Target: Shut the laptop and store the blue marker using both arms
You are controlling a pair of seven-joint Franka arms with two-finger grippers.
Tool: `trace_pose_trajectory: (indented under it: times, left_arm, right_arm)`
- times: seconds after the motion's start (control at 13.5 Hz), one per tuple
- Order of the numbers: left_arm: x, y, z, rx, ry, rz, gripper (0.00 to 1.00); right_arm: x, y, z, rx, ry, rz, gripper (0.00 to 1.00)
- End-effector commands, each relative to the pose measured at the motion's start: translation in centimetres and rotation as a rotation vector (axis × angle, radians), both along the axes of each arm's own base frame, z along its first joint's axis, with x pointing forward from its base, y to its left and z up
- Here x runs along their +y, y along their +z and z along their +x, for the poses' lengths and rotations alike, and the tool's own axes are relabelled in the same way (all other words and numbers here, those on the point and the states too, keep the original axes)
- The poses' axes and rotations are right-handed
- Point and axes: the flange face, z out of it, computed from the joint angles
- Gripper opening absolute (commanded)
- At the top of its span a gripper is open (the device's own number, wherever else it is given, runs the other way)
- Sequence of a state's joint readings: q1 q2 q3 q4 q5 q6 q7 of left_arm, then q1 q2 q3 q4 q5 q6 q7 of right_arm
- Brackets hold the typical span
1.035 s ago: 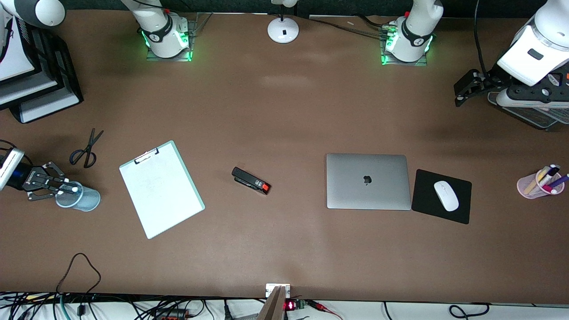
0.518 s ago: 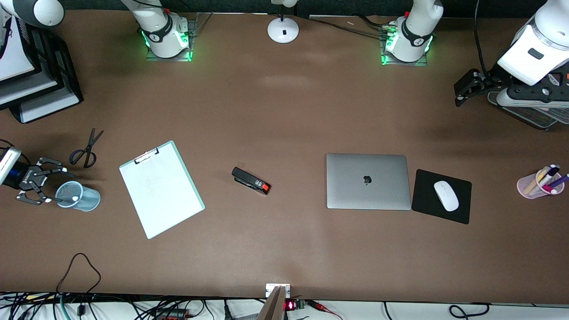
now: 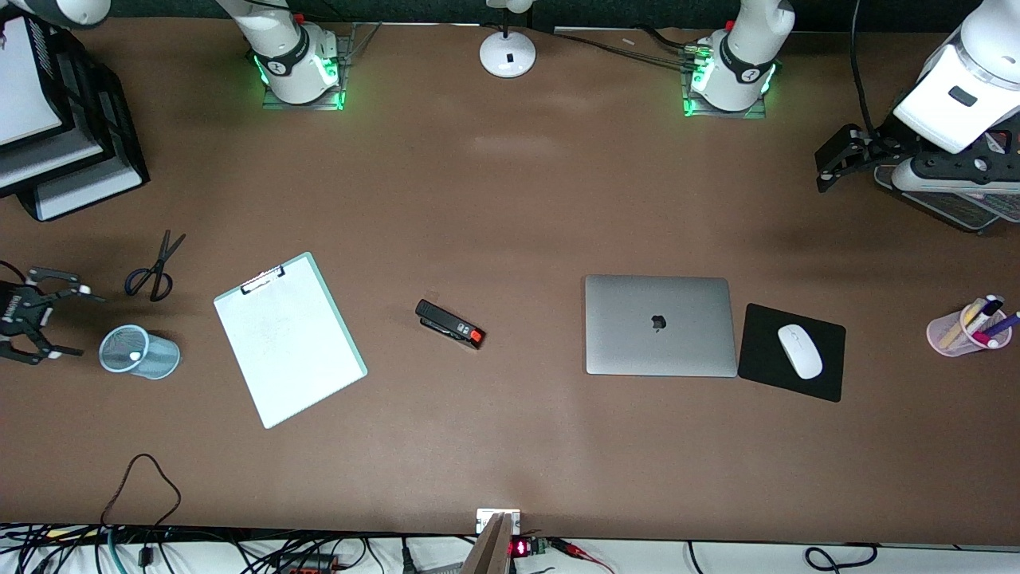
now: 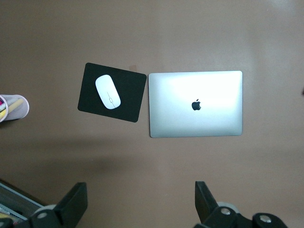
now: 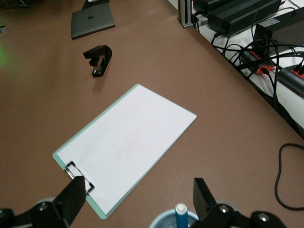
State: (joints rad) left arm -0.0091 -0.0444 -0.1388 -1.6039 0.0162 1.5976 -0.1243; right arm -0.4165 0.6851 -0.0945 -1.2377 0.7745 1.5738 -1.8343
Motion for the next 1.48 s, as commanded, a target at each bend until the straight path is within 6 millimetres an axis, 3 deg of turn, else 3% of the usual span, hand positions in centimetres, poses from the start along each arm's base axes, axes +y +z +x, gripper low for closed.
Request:
trace_pose_trajectory:
  times: [0.0,0.22,0.44,0.59,0.81,1.04,1.18,1.26,1.4]
  left_arm:
    - [0.2,0.4,-0.2,-0.004,-0.018,-0.014,1.0]
    - [0.2,0.4,-0.2,-0.004,-0.018,-0.014,1.0]
    - [0.2,0.5,-0.2,-0.006,-0.018,-0.014,1.0]
    - [0.1,0.5,-0.2,-0.006,-0.02,-0.014,1.0]
    - [0.1,0.7,-0.3,-0.007,-0.02,-0.014,1.0]
    - [0.2,0.5,-0.1,-0.009,-0.017,-0.014,1.0]
    - [0.1,0.4,0.0,-0.01,-0.018,-0.015,1.0]
    - [0.2,0.4,0.0,-0.01,-0.017,-0.015,1.0]
    - [0.2,0.4,0.0,-0.01,-0.017,-0.015,1.0]
  right_arm:
    - [4.8,6.7,0.2,0.108,-0.028,-0.071,1.0]
    - [11.0,13.2,0.5,0.185,-0.098,-0.149,1.0]
    - [17.5,17.1,1.3,0.249,-0.154,-0.228,1.0]
    - [21.3,17.2,1.7,0.29,-0.173,-0.272,1.0]
    - [25.5,17.2,2.0,0.365,-0.257,-0.32,1.0]
    - [32.0,18.3,2.1,0.411,-0.396,-0.432,1.0]
    - [35.1,19.6,1.1,0.456,-0.519,-0.486,1.0]
    - [36.3,20.2,0.5,0.466,-0.569,-0.518,1.0]
    - [36.0,20.0,-0.8,0.539,-0.705,-0.557,1.0]
